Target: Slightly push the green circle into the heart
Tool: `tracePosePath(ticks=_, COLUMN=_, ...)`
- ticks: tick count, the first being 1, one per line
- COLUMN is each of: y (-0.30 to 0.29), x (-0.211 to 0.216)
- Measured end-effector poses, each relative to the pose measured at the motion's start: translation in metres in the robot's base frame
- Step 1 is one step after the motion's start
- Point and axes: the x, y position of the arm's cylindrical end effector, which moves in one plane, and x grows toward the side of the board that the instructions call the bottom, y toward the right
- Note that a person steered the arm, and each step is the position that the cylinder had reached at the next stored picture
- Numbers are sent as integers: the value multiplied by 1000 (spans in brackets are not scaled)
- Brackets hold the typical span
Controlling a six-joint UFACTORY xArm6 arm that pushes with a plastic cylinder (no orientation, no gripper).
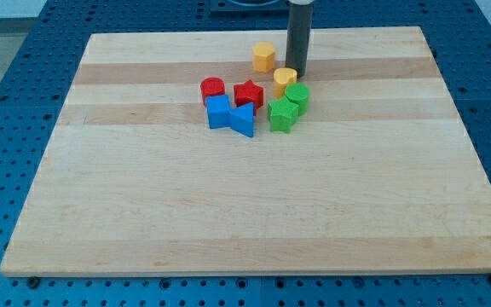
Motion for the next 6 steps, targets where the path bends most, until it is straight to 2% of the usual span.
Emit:
tracePosePath(ticks=3, y=21, x=0)
tracePosePath(ticks=6, y=42, x=70)
